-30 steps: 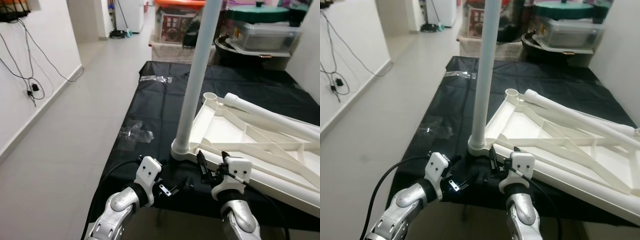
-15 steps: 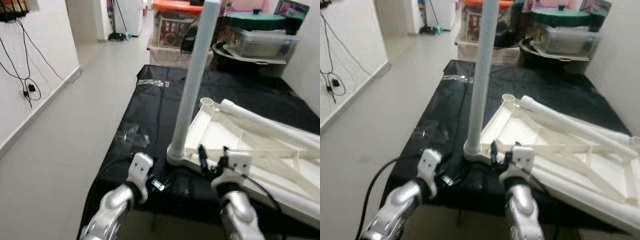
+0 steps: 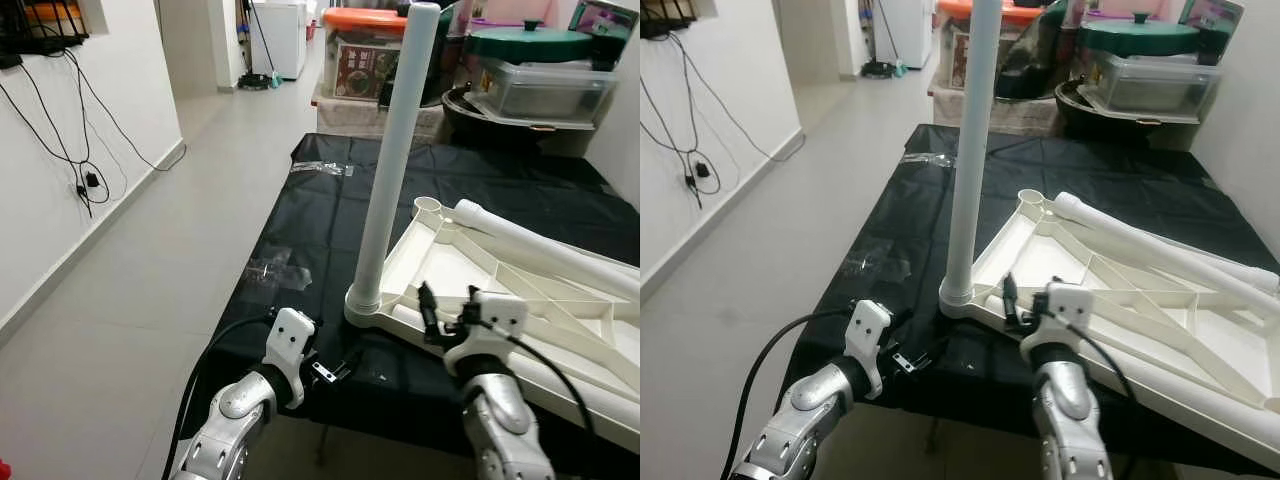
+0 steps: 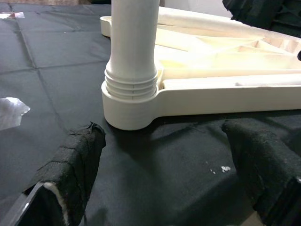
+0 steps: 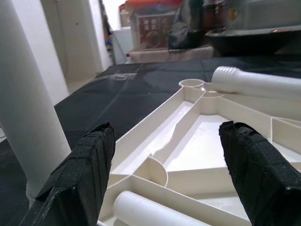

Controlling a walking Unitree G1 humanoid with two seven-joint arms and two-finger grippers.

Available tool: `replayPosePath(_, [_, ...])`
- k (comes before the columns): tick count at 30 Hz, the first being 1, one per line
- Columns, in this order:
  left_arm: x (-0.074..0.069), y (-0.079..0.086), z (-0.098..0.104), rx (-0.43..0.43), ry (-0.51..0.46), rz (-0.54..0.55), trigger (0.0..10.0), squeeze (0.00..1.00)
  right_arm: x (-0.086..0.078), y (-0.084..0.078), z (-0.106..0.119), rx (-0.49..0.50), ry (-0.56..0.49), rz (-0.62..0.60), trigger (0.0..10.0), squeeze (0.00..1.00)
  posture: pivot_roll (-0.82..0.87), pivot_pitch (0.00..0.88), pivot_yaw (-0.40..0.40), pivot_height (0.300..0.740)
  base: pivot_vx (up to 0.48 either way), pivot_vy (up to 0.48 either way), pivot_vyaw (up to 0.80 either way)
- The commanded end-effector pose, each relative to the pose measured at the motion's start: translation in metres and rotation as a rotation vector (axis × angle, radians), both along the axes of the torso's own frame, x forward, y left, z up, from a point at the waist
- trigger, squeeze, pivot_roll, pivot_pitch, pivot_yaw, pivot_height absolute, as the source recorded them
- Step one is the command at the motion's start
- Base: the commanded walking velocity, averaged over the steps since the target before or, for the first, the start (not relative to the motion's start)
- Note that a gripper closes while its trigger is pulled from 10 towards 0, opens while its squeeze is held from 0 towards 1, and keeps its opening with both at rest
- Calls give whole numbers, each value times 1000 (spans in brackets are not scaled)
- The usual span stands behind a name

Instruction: Building children table

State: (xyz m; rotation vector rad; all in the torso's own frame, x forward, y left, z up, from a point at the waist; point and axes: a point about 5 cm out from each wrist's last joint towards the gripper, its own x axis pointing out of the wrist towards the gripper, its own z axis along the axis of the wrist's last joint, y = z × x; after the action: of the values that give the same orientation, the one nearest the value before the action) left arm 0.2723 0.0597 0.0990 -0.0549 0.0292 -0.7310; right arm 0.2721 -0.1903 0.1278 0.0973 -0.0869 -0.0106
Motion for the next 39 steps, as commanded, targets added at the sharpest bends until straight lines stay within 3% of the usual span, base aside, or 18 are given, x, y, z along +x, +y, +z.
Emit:
replayPosePath(1, [-1, 1, -5, 5, 27, 0, 10000, 0, 2, -1, -2, 20, 19, 50, 10000, 0, 84, 0, -62, 740, 0, 0, 0])
replayPosePath(3, [-2, 0, -5, 5, 27, -1, 10000, 0, 6, -4, -4, 7, 71, 193, 10000, 0, 84, 0, -62, 740, 0, 0, 0])
replayPosePath(4, [-2, 0, -5, 5, 27, -1, 10000, 0, 6, -4, -4, 7, 71, 193, 10000, 0, 84, 0, -62, 740, 0, 0, 0])
replayPosePath(5, [-2, 0, -5, 5, 27, -1, 10000, 0, 10, -10, -1, -30, 82, 327, 10000, 1000, 88, 0, -63, 740, 0, 0, 0])
replayPosePath(7, [-1, 0, -4, 5, 26, -1, 10000, 0, 13, -14, 2, -54, 102, 422, 10000, 1000, 88, 0, -63, 740, 0, 0, 0])
replayPosePath(10, [-1, 0, -4, 4, 27, -1, 10000, 0, 17, -15, 3, -88, 116, 460, 10000, 1000, 88, 0, -63, 740, 0, 0, 0])
replayPosePath(11, [-1, 0, -4, 4, 27, -3, 10000, 0, 25, -15, 7, -127, 125, 516, 10000, 0, 90, 0, -63, 740, 0, 0, 0])
replayPosePath(16, [-2, 0, -3, 3, 24, -4, 10000, 0, 36, -12, 15, -127, 117, 583, 10000, 0, 95, 0, -66, 740, 0, 0, 0])
replayPosePath(21, [-3, -1, -1, 2, 11, -5, 10000, 0, 62, 5, 32, -121, 102, 717, 10000, 0, 112, 0, -79, 740, 0, 0, 0])
replayPosePath(32, [-5, -2, 0, -4, 10, -6, 10000, 0, 76, 27, 38, -124, 96, 817, 10000, 0, 113, 0, -84, 740, 0, 0, 0])
replayPosePath(39, [-7, -3, 1, -8, 10, -6, 10000, 0, 83, 57, 42, -85, 90, 963, 10000, 0, 116, 0, -93, 740, 0, 0, 0])
